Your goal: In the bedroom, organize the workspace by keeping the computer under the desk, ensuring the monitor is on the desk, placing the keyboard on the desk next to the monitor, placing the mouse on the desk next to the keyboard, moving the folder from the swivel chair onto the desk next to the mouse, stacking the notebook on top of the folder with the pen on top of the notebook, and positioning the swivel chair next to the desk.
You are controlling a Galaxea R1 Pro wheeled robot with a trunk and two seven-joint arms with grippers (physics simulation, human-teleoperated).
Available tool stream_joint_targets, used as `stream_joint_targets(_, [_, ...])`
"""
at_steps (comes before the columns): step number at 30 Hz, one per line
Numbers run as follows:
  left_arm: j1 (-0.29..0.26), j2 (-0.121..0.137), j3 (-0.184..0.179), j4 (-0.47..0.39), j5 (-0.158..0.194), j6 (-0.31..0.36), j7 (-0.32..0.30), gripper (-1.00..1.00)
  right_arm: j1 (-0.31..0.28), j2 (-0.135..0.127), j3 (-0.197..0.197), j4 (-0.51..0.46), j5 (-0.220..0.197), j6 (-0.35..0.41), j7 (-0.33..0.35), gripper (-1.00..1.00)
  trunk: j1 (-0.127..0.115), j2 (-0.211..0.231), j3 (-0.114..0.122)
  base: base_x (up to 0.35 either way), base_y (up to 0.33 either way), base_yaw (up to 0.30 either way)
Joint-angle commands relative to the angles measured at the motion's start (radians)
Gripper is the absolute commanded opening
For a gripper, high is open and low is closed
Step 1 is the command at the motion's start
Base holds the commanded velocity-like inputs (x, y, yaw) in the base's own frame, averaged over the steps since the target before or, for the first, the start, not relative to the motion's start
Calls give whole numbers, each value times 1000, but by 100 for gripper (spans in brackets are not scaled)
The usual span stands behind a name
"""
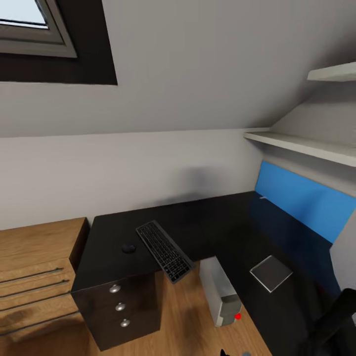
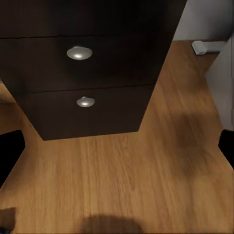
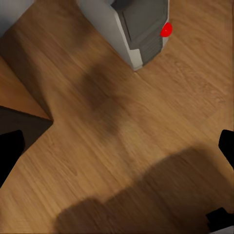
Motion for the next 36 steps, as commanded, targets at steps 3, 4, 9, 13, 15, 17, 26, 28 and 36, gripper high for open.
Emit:
stream_joint_targets(3, [-1, 0, -8, 0, 4, -3, 6, 100, -1, 0, 8, 2, 18, -4, 3, 100, 1, -2, -2, 208, 165, -254])
stream_joint_targets(4, [-1, 1, -8, 0, 4, -3, 6, 100, -1, 0, 8, 3, 37, -4, 3, 100, 1, -2, -2, 243, 189, -256])
stream_joint_targets(9, [-1, 1, -8, 0, 4, -3, 5, 100, -1, 0, 7, 3, 62, -3, 2, 100, 1, -2, -2, 232, 165, -256])
stream_joint_targets(13, [-1, 1, -8, 0, 4, -3, 5, 100, -1, 0, 7, 3, 72, -3, 3, 100, 1, -2, -2, 100, 64, -257])
stream_joint_targets(15, [-1, 1, -8, 0, 4, -3, 5, 100, -1, -1, 6, 3, 75, -3, 3, 100, 1, -2, -2, 35, 22, -258])
stream_joint_targets(17, [-1, 1, -8, 0, 4, -3, 5, 100, -1, -1, 6, 2, 76, -3, 3, 100, 1, -2, -2, 22, 14, -258])
stream_joint_targets(26, [-1, 1, -8, 0, 4, -3, 3, 100, -1, -2, 6, 2, 78, -3, 2, 100, 1, -2, -2, 49, 4, -259])
stream_joint_targets(28, [-1, 2, -8, 0, 4, -3, 3, 100, -1, -3, 6, 2, 78, -3, 3, 100, 1, -2, -2, 215, 1, -259])
stream_joint_targets(36, [-1, 2, -8, 0, 4, -3, 3, 100, -1, -3, 6, 1, 78, -3, 2, 100, 1, -2, -2, 92, 0, -260])
